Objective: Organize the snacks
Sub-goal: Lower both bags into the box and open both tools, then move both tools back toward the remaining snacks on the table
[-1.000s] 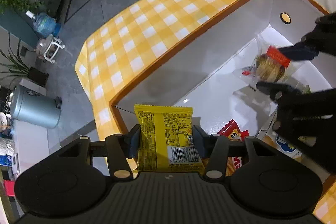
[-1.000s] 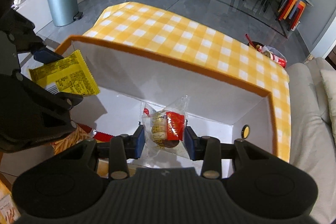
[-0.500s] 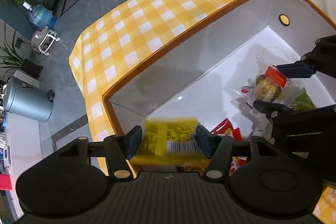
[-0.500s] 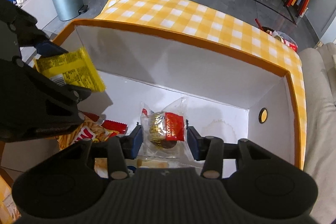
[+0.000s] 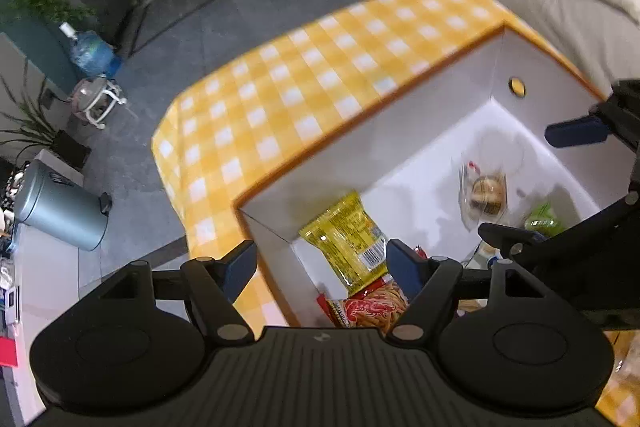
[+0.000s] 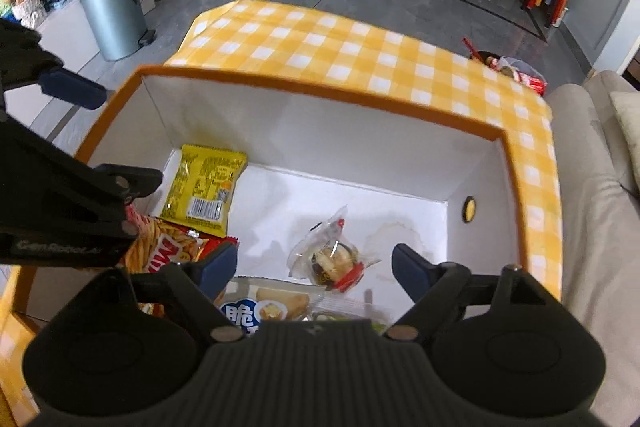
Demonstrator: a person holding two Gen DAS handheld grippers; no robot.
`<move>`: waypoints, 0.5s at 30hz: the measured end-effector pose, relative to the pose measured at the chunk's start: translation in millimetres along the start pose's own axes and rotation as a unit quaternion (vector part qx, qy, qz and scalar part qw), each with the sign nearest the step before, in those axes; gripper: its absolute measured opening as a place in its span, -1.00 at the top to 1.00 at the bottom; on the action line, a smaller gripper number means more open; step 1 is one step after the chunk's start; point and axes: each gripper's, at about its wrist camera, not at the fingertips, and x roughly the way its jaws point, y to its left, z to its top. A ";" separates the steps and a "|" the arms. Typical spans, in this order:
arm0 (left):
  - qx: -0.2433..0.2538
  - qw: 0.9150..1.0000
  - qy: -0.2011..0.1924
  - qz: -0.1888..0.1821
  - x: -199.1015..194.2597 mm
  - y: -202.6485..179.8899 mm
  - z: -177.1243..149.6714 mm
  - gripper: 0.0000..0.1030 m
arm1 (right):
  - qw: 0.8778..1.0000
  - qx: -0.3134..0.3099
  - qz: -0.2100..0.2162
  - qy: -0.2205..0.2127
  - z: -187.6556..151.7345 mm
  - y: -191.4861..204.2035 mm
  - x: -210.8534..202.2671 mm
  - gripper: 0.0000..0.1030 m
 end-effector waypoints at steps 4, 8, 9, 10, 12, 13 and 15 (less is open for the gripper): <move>-0.043 0.999 -0.029 0.002 -29.2 8.8 -8.9 -0.67 | 1.000 0.018 -0.008 -0.021 -1.8 -1.3 -24.7 -0.66; -0.064 0.996 -0.069 -0.004 -63.0 12.8 -22.4 -0.69 | 0.998 0.029 -0.007 -0.050 -10.1 0.3 -52.4 -0.69; -0.069 0.995 -0.077 -0.004 -70.5 13.7 -26.0 -0.70 | 0.998 0.031 -0.007 -0.057 -12.5 0.7 -57.8 -0.70; -0.076 0.993 -0.085 -0.004 -79.1 14.1 -31.0 -0.70 | 0.997 0.033 -0.008 -0.063 -15.8 1.9 -63.8 -0.71; -0.088 0.991 -0.100 -0.006 -93.5 15.2 -39.5 -0.70 | 0.996 0.035 -0.015 -0.075 -22.9 5.7 -75.1 -0.72; -0.092 0.990 -0.109 -0.007 -100.9 15.3 -44.1 -0.70 | 0.996 0.036 -0.019 -0.082 -26.4 7.7 -81.0 -0.72; -0.098 0.988 -0.123 -0.005 -113.3 14.9 -53.0 -0.71 | 0.995 0.036 -0.019 -0.094 -34.3 12.0 -93.2 -0.72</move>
